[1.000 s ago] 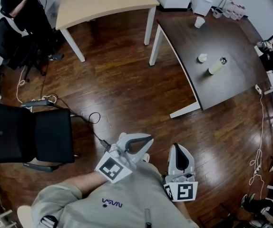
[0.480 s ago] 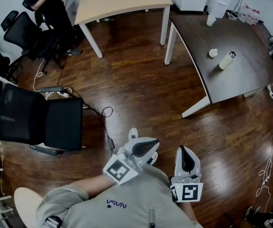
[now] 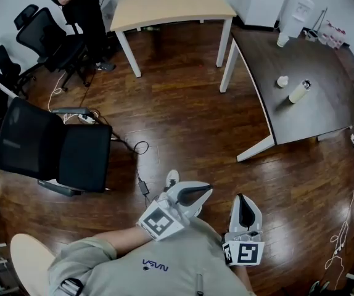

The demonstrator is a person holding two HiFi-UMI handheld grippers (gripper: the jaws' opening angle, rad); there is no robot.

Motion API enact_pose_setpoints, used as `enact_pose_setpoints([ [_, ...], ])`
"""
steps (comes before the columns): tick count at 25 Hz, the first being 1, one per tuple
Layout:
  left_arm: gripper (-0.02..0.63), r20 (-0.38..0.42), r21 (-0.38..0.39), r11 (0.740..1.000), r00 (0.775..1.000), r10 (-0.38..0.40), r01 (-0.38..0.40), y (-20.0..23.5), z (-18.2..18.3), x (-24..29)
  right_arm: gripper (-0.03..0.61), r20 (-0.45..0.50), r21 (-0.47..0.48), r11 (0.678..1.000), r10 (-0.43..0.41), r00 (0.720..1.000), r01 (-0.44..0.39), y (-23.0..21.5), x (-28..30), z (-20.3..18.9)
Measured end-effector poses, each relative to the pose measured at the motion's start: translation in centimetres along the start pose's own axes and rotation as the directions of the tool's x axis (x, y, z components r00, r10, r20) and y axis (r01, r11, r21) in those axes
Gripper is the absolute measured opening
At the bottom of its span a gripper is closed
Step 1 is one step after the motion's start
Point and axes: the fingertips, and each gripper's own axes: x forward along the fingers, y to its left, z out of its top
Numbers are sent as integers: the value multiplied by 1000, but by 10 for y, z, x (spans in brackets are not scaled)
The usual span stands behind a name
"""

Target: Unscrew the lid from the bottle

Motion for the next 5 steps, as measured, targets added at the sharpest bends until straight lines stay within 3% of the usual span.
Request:
enact_pose_setpoints([
  [5,2,-10,59,997,999,-44,45,-1,-10,2,-2,-8,4,1000,-6,1000,7,-1,4,-4],
])
